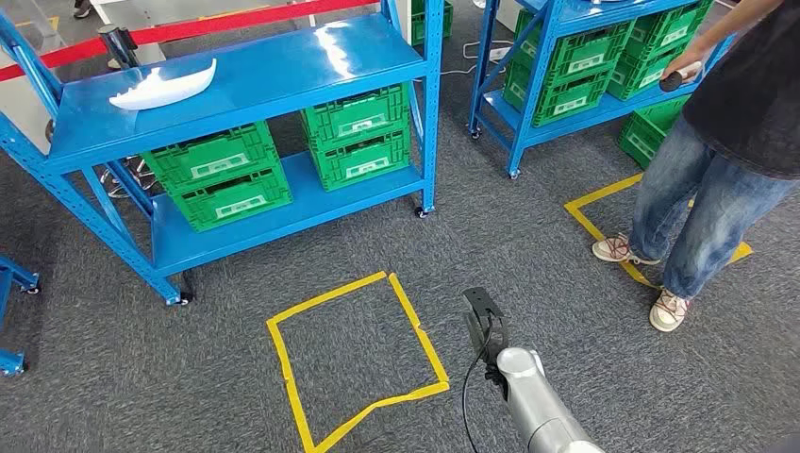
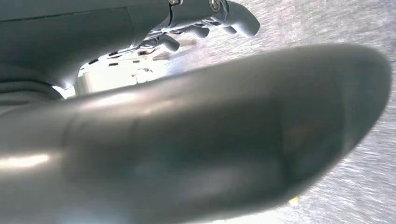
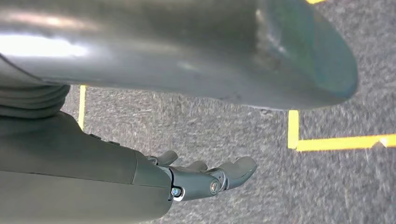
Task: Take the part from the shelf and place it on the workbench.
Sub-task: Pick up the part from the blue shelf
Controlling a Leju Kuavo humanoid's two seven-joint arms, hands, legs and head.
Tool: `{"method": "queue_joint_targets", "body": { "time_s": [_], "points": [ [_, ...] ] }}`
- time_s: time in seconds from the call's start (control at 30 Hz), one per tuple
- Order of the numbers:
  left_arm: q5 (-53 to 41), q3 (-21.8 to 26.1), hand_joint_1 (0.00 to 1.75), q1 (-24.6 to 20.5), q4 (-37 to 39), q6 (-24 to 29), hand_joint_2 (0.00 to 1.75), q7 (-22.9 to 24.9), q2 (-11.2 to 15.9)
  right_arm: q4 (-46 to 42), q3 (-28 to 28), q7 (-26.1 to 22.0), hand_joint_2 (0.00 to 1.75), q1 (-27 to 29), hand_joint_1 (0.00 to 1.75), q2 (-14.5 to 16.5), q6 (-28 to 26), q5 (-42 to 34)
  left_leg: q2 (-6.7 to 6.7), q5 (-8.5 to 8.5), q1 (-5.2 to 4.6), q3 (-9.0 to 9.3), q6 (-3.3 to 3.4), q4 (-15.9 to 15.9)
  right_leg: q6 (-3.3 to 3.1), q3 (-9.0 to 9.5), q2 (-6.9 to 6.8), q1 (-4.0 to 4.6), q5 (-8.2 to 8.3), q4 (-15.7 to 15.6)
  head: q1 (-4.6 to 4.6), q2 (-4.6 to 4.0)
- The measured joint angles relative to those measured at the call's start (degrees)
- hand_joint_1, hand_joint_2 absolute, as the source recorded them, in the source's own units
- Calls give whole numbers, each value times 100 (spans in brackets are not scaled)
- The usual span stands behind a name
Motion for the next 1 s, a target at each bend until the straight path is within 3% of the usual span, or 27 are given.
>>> {"method": "queue_joint_targets", "body": {
  "time_s": [0.03, 0.17, 0.2, 0.27, 0.33, 0.4, 0.43, 0.47, 0.53, 0.6, 0.63, 0.7, 0.77, 0.8, 0.87, 0.9, 0.93, 0.97, 1.0],
  "points": [
    [0, 0, 0, -58, -44, 0, 0, -3, 4, 42, 0, 0, 0, 59, 0, 6, 0, 0, -48, 66, -11, 48, 17, -144, 4, 4, 3, -4, -12, -3, 5, 0],
    [0, 0, 0, -542, -528, 0, 0, -16, -9, 490, -2, 15, 0, 527, 0, 29, 2, -1, -137, -104, -92, 192, 114, -429, 91, -6, 74, -22, -77, -36, 6, 0],
    [0, 0, 0, -699, -731, 0, 0, -17, -20, 672, -1, 19, 0, 697, 0, 34, 3, -2, -122, -1, -69, 241, 139, -493, 122, 15, 84, -18, -102, -30, 3, 0],
    [0, 1, 0, -1036, -1160, 0, 0, -27, -39, 1072, 1, 18, 0, 1049, 0, 43, 3, -1, -87, 138, -23, 316, 174, -584, 180, -24, -29, 7, -218, 152, 24, 0],
    [0, 2, 0, -1376, -1572, 0, 0, -37, -45, 1475, 1, 19, 0, 1340, 0, 28, 1, 0, -68, 125, -3, 364, 193, -616, 238, -347, -223, 14, -493, 727, 61, 0],
    [0, 2, 0, -1626, -1894, 0, 0, -36, -42, 1809, 1, 22, 0, 1562, 0, 7, 0, 0, -46, 78, -1, 389, 195, -607, 274, -789, -304, -2, -696, 1380, 74, 0],
    [0, 2, 0, -1693, -1996, 0, 0, -35, -42, 1915, 1, 23, 0, 1639, 0, 1, 0, 0, -23, 49, 0, 414, 190, -603, 285, -910, -320, -10, -650, 1496, 78, 0],
    [0, 2, 0, -1718, -2047, 0, 0, -33, -43, 1971, 1, 23, 0, 1672, 0, -2, 0, 0, 13, 16, 3, 451, 181, -600, 292, -917, -339, -16, -487, 1390, 80, 0],
    [0, 2, 0, -1626, -1994, 0, 0, -20, -43, 1945, 1, 14, 0, 1572, 0, -4, 0, 0, 134, -61, 6, 537, 148, -598, 295, -652, -460, -21, -13, 682, 84, 0],
    [0, 2, 0, -1404, -1788, 0, 0, -3, -33, 1772, 1, 3, 0, 1324, 0, -2, 2, -1, 266, -146, -15, 594, 102, -599, 257, -398, -580, -20, 241, 127, 75, 0],
    [0, 2, 0, -1264, -1638, 0, 0, 2, -29, 1632, 1, -3, 0, 1176, 0, 1, 3, -1, 314, -173, -29, 610, 79, -610, 221, -354, -601, -16, 251, 45, 71, 0],
    [0, 1, 0, -957, -1289, 0, 0, 4, -31, 1290, 2, -5, 0, 856, 0, 5, 4, -1, 377, -207, -40, 657, 36, -633, 147, -336, -518, -20, 249, 21, 67, 0],
    [0, 0, 0, -638, -908, 0, 0, 4, -33, 903, 2, -10, 0, 539, 0, 7, 2, 0, 322, -316, -28, 636, -24, -496, 92, -308, -447, -40, 243, -7, 51, 0],
    [0, 0, 0, -484, -711, 0, 0, 4, -30, 708, 2, -11, 0, 384, 0, 8, 2, 0, 259, -448, -16, 538, -58, -269, 64, -289, -408, -52, 240, -17, 38, 0],
    [0, 0, 0, -205, -334, 0, 0, 6, -17, 357, 3, -12, 0, 108, 0, 5, 2, 0, 147, -792, 9, 147, -106, 478, 30, -269, -321, -52, 219, -20, 19, 0],
    [0, 0, 0, -91, -183, 0, 0, 8, -10, 219, 2, -11, 44, 6, 0, 3, 2, 0, 132, -901, 15, -61, -116, 829, 21, -257, -270, -50, 209, -20, 18, 0],
    [0, 0, 0, -4, -72, 0, 0, 9, -5, 116, 2, -10, 87, -59, 0, 1, 1, 0, 125, -894, 16, -198, -115, 1014, 19, -239, -224, -47, 196, -19, 19, 0],
    [0, 0, 0, 46, -8, 0, 0, 7, -5, 55, 1, -8, 131, -87, 0, -2, 1, 0, 122, -769, 15, -232, -104, 978, 20, -215, -188, -44, 181, -19, 17, 0],
    [0, 0, 0, 44, 5, 0, 0, 6, -4, 33, 0, -4, 175, -68, 0, -3, 0, 0, 118, -548, 14, -150, -82, 712, 24, -185, -166, -41, 164, -19, 18, 0]
  ]
}}
